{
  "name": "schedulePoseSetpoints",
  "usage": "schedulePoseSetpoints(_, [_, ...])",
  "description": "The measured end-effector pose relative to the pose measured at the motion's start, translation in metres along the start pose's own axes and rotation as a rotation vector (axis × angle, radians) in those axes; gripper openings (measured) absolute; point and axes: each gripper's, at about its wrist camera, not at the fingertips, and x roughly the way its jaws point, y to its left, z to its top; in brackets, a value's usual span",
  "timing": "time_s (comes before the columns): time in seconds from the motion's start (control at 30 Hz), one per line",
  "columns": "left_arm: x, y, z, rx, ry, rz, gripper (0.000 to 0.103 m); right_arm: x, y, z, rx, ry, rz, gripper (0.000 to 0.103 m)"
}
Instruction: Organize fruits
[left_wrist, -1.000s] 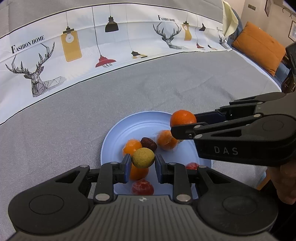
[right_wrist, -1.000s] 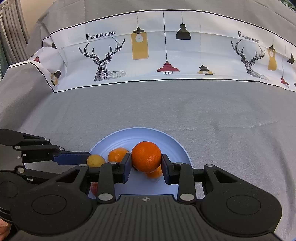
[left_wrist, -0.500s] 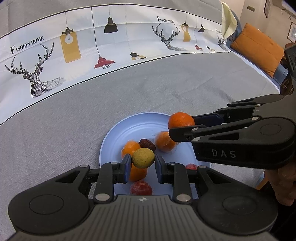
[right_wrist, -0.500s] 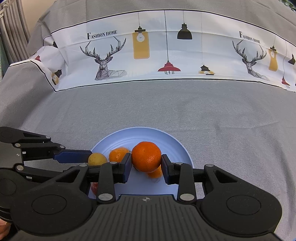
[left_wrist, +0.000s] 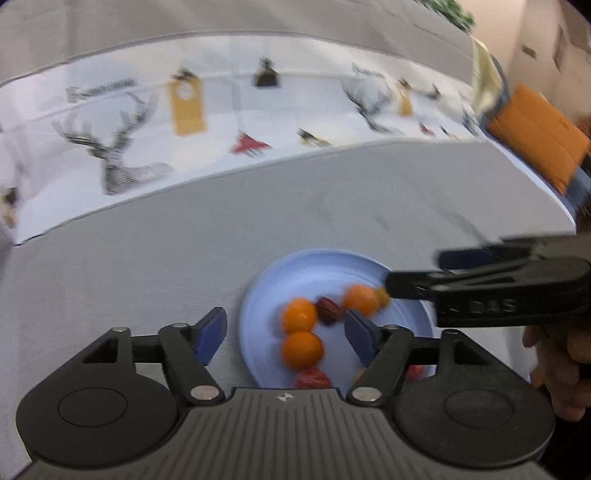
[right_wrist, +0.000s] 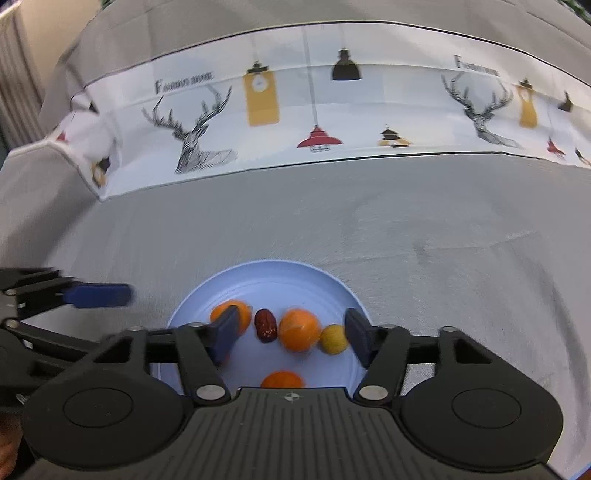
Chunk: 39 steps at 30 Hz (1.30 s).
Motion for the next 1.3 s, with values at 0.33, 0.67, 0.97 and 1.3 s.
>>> schedulePoseSetpoints(0.33, [-0.045,0.016,-0.010,-0.103,-0.087,0.179,0.088,-0.026,0.002,-0.004,0.002,-0.046,-0.045,0.099])
schedulePoseSetpoints(0.67, [-0.037,0.009,-0.034,-0.215,0.073,0.190,0.102,-0.053,0.009,-0.025,0.013,-0.014,-0.142,0.102])
schedulePoseSetpoints(0.97, [-0.015,0.008,-0.038,-0.219,0.145,0.194,0.102,-0.037,0.005,-0.025,0.040,0.055,-0.125,0.102])
schedulePoseSetpoints(1.3, [-0.017,0.014,-0.036,-0.252,0.139,0.189,0.102,-0.034,0.012,-0.024,0.011,0.062,-0.113,0.102])
